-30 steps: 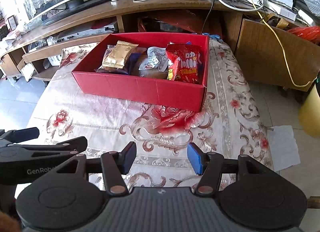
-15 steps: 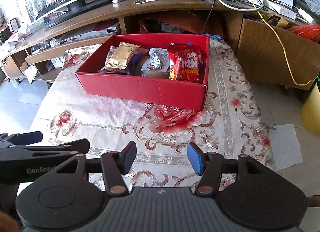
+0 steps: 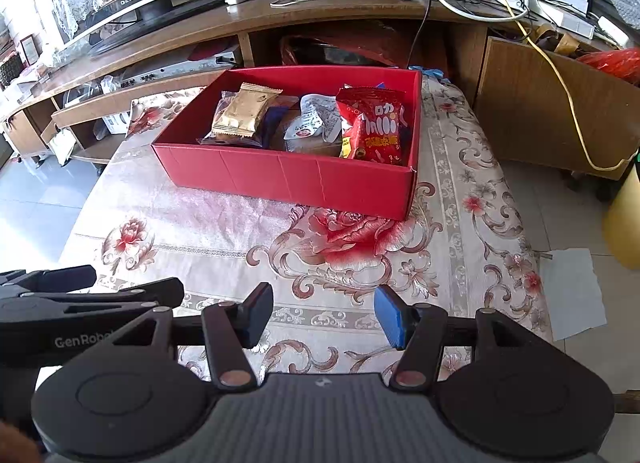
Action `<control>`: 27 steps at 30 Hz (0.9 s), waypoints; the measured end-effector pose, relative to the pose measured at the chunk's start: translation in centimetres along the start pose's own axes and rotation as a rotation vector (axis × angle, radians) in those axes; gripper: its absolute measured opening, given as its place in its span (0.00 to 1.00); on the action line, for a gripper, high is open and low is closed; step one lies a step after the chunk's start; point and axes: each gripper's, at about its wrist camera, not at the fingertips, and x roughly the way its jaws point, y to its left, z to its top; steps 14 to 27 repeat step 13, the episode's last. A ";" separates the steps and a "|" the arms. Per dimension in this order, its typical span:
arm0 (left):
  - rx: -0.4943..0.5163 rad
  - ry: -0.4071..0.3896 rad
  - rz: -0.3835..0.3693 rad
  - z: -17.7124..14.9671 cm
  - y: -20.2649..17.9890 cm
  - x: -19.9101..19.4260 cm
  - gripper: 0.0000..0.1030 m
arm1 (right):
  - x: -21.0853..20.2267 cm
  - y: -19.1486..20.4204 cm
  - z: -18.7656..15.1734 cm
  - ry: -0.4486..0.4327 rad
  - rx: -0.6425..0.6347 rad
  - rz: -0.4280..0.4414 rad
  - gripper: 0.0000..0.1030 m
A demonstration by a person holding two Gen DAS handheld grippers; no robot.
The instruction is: Organize snacks
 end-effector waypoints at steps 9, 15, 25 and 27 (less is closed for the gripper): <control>0.004 -0.021 0.029 -0.1 -0.1 -0.3 0.96 | 0.0 0.1 0.0 -0.003 0.001 0.009 0.60; 0.000 -0.032 0.042 0.0 0.1 -0.5 0.98 | 0.0 0.1 0.0 -0.005 0.005 0.015 0.60; 0.000 -0.032 0.042 0.0 0.1 -0.5 0.98 | 0.0 0.1 0.0 -0.005 0.005 0.015 0.60; 0.000 -0.032 0.042 0.0 0.1 -0.5 0.98 | 0.0 0.1 0.0 -0.005 0.005 0.015 0.60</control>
